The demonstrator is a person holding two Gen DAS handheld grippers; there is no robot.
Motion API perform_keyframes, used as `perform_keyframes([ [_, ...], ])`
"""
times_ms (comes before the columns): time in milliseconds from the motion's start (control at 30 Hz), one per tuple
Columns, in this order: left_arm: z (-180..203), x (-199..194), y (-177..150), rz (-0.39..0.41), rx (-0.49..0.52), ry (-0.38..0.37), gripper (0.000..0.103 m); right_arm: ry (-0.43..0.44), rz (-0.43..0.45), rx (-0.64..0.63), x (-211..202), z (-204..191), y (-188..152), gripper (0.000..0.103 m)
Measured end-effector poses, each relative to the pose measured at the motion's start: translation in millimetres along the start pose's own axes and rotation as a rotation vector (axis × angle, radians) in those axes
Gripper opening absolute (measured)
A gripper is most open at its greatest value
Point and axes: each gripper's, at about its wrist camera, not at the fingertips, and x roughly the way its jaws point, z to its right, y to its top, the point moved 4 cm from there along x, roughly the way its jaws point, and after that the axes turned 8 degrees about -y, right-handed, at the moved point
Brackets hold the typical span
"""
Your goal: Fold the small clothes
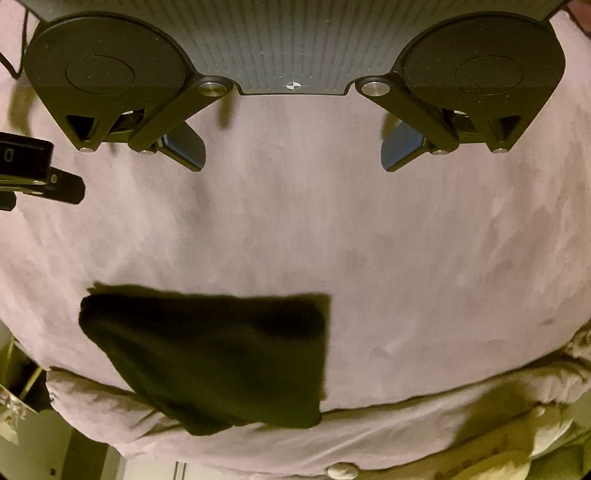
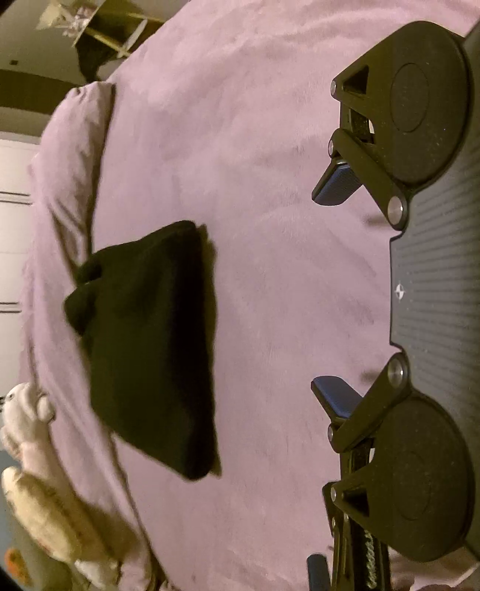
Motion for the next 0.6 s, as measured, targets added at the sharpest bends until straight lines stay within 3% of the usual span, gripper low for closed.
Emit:
perform_keyframes([
  [200, -3, 5, 8, 0.011, -0.050, -0.008, 0.103, -0.032, 0.018, -0.015, 6, -3, 1, 0.099],
  [600, 5, 14, 8, -0.023, -0.039, -0.019, 0.103, -0.016, 0.026, -0.007, 10, 3, 6, 0.099],
])
